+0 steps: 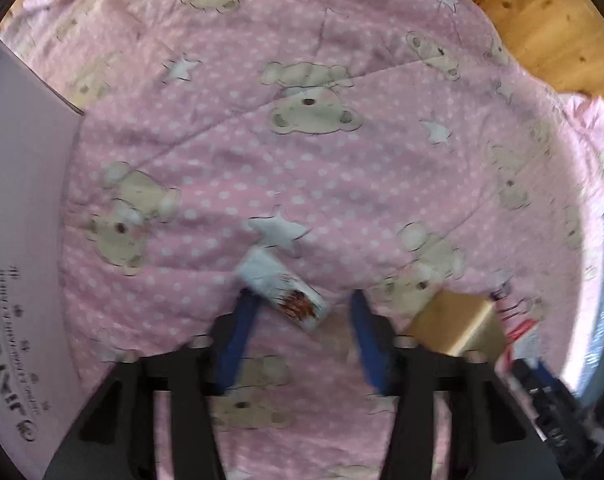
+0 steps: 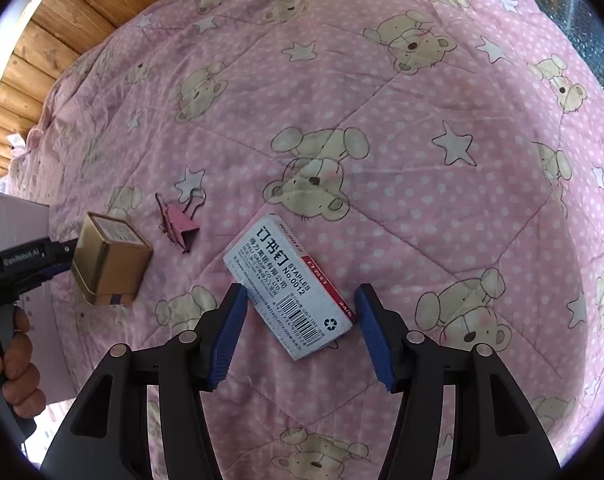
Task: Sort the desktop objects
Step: 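Lift the lighter and staples box off the quilt with both tools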
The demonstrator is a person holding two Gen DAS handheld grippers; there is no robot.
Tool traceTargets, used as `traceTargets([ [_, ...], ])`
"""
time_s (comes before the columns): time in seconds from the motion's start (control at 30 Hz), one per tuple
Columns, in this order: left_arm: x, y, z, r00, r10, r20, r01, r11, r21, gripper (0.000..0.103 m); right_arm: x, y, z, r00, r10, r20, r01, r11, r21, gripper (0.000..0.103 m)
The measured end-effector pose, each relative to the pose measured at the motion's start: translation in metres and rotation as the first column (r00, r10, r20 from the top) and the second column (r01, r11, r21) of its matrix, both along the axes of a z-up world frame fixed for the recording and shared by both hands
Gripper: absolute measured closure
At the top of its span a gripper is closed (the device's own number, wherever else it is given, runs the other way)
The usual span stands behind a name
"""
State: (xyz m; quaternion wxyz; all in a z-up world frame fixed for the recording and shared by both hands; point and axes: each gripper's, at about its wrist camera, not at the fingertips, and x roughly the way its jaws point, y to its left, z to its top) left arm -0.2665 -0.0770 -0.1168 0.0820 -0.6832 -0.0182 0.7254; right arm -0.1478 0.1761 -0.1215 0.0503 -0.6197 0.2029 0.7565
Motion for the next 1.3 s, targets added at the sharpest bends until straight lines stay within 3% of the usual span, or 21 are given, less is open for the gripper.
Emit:
traceTargets([
  [0.13, 0.005, -0.027, 0.003, 1.0, 0.013, 0.013, -0.013, 0.999, 0.042, 0.076, 0.009, -0.004, 0.004, 1.0, -0.023, 0.006, 0.023, 0.999, -0.03, 0.064],
  [0.23, 0.009, -0.055, 0.005, 0.999, 0.048, 0.025, -0.05, 0.997, 0.064, 0.076, 0.018, -0.004, 0.004, 0.998, -0.062, 0.014, 0.064, 0.992, -0.113, 0.073],
  [0.37, 0.012, -0.076, 0.003, 0.995, 0.084, 0.057, -0.089, 0.991, 0.104, 0.075, 0.024, -0.01, 0.002, 0.997, -0.076, 0.02, 0.078, 0.989, -0.125, 0.07],
  [0.4, 0.013, -0.076, 0.004, 0.995, 0.083, 0.057, -0.089, 0.99, 0.105, 0.074, 0.023, -0.011, 0.001, 0.997, -0.076, 0.024, 0.078, 0.989, -0.121, 0.062],
  [0.47, 0.014, -0.073, 0.004, 0.995, 0.077, 0.058, -0.083, 0.991, 0.101, 0.066, 0.019, -0.014, -0.001, 0.997, -0.071, 0.028, 0.074, 0.992, -0.106, 0.054],
  [0.53, 0.016, -0.068, 0.004, 0.995, 0.076, 0.059, -0.081, 0.992, 0.094, 0.058, 0.016, -0.017, 0.0, 0.998, -0.06, 0.024, 0.062, 0.995, -0.084, 0.052],
  [0.63, 0.023, -0.058, 0.002, 0.997, 0.055, 0.054, -0.059, 0.996, 0.071, 0.055, 0.009, -0.02, -0.001, 0.999, -0.046, 0.025, 0.047, 0.998, -0.032, 0.051],
  [0.77, 0.03, -0.046, 0.003, 1.0, 0.004, -0.019, -0.004, 1.0, 0.005, 0.054, 0.004, -0.025, -0.004, 1.0, -0.02, 0.018, 0.02, 1.0, 0.01, 0.051],
  [0.8, 0.03, -0.046, 0.004, 0.999, -0.002, -0.035, 0.002, 1.0, -0.005, 0.062, 0.003, -0.027, -0.004, 1.0, -0.008, 0.019, 0.007, 1.0, 0.028, 0.063],
  [0.83, 0.031, -0.048, 0.005, 0.999, -0.01, -0.049, 0.009, 1.0, -0.016, 0.074, 0.002, -0.027, -0.003, 1.0, -0.003, 0.017, 0.003, 0.999, 0.034, 0.062],
  [0.93, 0.029, -0.062, 0.008, 0.999, 0.018, -0.037, -0.017, 1.0, 0.022, 0.082, 0.005, -0.021, 0.0, 1.0, -0.029, 0.01, 0.029, 1.0, -0.005, 0.063],
  [1.3, 0.039, -0.088, 0.045, 0.996, 0.056, -0.072, -0.048, 0.993, 0.109, 0.083, 0.014, -0.041, 0.035, 0.999, 0.0, -0.054, -0.003, 0.999, -0.054, 0.063],
])
